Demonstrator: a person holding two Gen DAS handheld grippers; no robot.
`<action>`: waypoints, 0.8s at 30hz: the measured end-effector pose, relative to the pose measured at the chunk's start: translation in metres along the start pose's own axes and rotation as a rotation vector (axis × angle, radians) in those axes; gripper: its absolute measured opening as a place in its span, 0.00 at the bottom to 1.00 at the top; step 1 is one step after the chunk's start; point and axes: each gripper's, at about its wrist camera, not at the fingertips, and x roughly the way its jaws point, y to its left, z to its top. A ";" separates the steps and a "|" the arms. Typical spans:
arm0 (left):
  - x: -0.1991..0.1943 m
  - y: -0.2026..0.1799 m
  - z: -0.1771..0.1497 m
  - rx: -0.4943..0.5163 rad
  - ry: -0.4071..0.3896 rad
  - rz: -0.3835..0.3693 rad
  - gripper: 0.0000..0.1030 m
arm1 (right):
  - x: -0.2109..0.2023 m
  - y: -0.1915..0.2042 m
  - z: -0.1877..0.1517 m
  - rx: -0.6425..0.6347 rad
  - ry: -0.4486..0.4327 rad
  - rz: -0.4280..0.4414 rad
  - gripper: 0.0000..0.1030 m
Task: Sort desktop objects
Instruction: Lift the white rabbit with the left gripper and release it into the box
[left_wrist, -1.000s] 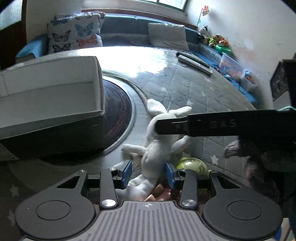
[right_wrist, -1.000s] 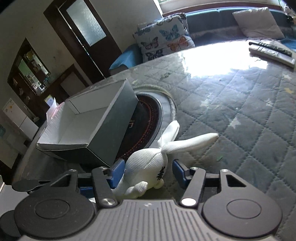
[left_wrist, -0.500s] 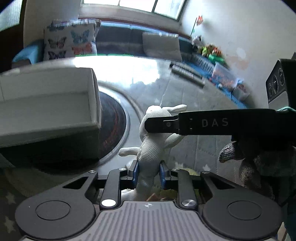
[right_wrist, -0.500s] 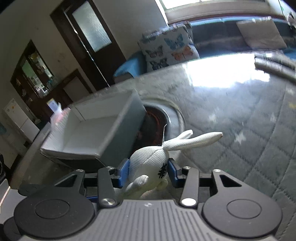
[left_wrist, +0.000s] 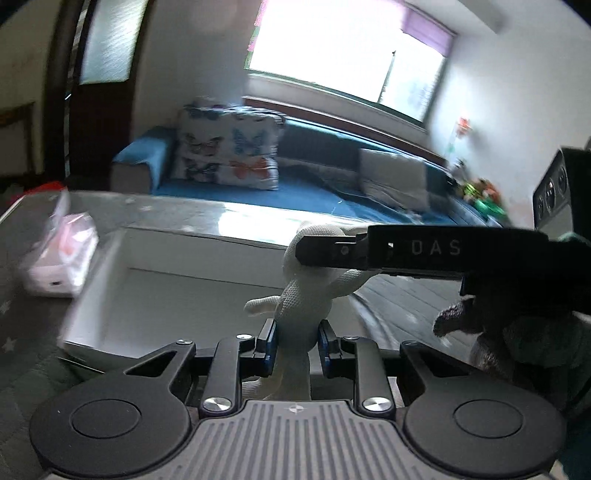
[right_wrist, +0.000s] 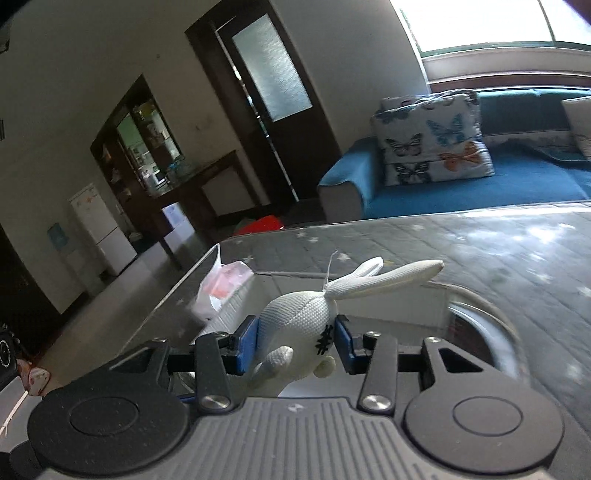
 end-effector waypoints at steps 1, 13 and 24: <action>0.004 0.008 0.003 -0.016 0.009 0.010 0.25 | 0.011 0.002 0.003 0.006 0.012 0.000 0.43; 0.044 0.069 0.013 -0.163 0.076 0.037 0.28 | 0.106 -0.023 0.005 0.161 0.149 -0.014 0.44; 0.033 0.081 0.011 -0.213 0.040 0.090 0.28 | 0.115 -0.036 -0.014 0.140 0.225 -0.081 0.49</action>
